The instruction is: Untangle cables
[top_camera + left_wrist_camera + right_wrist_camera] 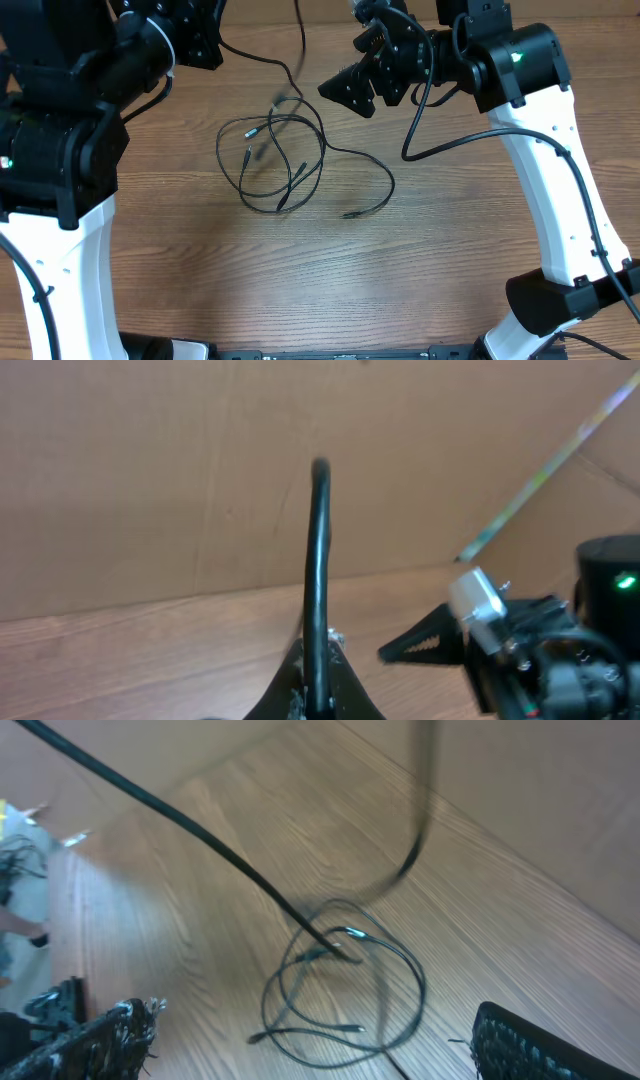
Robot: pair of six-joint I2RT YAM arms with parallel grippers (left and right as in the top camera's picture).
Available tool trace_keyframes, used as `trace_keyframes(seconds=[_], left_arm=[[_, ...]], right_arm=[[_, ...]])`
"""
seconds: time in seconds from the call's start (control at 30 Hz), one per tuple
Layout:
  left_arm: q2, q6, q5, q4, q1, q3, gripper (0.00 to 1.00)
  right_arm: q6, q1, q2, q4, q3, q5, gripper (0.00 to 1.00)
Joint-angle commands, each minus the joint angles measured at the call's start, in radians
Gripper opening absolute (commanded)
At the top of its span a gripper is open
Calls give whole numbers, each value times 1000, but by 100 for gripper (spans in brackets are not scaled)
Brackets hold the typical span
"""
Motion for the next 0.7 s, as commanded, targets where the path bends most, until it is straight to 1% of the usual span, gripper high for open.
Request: trace_keyframes(seconds=[0.0,0.1,0.3,0.37,0.47,0.57,0.67], left_arm=[[-13,-63,-45,1,3,34,4],[-6,-58,-59,-15,3,34,4],[11,-75,16,-26,-7,34,4],[16,-87,8,-34,-10,34,4],[28,-173,-1,-48,-10,33,4],[49,-291,6,-64,-11,34,4],[76,-343,6,-71,-19,34,4]], right_arm=[[-8,0,26,17,-5,-115,100],[-8,1,27,34,-5,-161,100],[-8,1,27,86,-5,-166,100],[-8,1,28,95,-5,-200,100],[-15,1,28,104,-5,-229,100],[-33,3,28,109,-5,-257,100],[-84,13,28,106,-5,-326,100]])
